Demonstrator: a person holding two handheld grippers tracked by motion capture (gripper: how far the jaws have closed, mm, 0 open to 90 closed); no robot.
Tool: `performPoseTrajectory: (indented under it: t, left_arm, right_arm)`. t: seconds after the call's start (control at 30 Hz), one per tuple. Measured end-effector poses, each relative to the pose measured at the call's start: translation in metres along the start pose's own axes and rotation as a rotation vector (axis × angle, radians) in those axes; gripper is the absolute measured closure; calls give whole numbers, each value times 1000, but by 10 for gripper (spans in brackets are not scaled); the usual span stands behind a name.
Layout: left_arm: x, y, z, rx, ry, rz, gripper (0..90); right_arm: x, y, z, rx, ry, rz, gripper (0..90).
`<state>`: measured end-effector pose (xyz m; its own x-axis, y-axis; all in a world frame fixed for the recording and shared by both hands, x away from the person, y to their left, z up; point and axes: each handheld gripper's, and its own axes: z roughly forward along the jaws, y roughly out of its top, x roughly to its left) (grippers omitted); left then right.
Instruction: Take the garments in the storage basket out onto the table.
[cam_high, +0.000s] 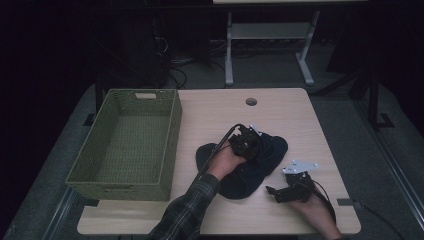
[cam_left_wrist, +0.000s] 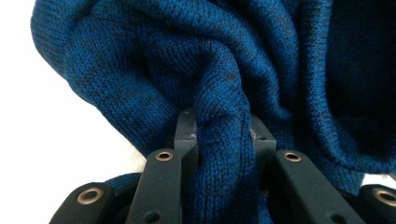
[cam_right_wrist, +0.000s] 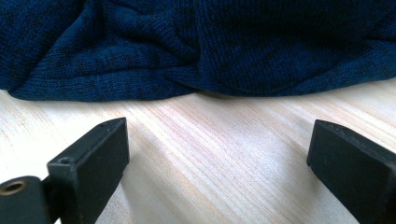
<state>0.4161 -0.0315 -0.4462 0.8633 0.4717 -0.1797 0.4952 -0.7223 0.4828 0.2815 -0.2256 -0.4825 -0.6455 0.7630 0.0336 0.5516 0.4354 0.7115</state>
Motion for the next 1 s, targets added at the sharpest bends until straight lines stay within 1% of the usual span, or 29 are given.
performPoseTrajectory:
  t: [0.03,0.1,0.13,0.2,0.27,0.3,0.37,0.4,0.43,0.47,0.53,0.57,0.6,0.63,0.67,0.7,0.77,0.8,0.83,0.87,0.9,1.0]
  left_arm:
    - [-1,0,0,-4,7,2,716]
    - [-1,0,-2,-5,5,-1,708]
    - [-1,0,-2,-8,4,0,657]
    - [0,1,-9,-18,-2,10,591]
    - [0,2,-18,-34,-6,9,512]
    - [-1,3,-22,-50,-4,12,476]
    - [-3,4,-33,-67,1,26,409]
    - [-3,4,-33,-67,1,26,392]
    - [-3,4,-44,-79,16,53,380]
    - [-4,4,-50,-86,18,59,368]
    - [-4,4,-59,-110,24,45,347]
    - [-5,3,-64,-117,24,45,341]
    - [-5,3,-64,-117,24,45,340]
    - [-6,2,-71,-121,24,45,340]
    - [-6,2,-71,-121,24,45,342]
    - [-8,-2,-78,-121,20,40,347]
    - [-10,-8,-83,-113,19,43,372]
    - [-10,-8,-83,-113,19,43,404]
    - [-10,-11,-85,-114,16,44,404]
    - [-11,-14,-86,-112,11,47,423]
    - [-12,-19,-87,-110,7,41,431]
    - [-12,-33,-89,-102,9,35,518]
  right_arm:
    - [0,0,0,0,0,0,53]
    - [0,0,0,0,0,0,53]
    - [0,0,0,0,0,0,53]
    - [0,0,0,0,0,0,53]
    - [0,0,0,-2,1,1,53]
    - [0,0,0,-2,1,2,53]
    - [0,0,0,0,0,-1,53]
    - [0,0,0,1,1,5,53]
    - [0,0,0,-2,3,6,53]
    - [0,0,0,-2,2,4,53]
    - [1,0,0,2,3,8,53]
    - [1,0,0,2,2,8,53]
    - [1,0,0,2,2,8,53]
    - [1,0,0,3,2,8,53]
    - [0,0,0,3,2,6,53]
    - [0,0,0,3,2,6,53]
    - [0,0,0,3,2,6,53]
    - [0,0,0,3,2,6,53]
    - [0,0,0,3,1,6,53]
    - [0,0,0,3,2,6,53]
    - [0,0,0,3,2,5,53]
    - [0,0,0,3,2,5,53]
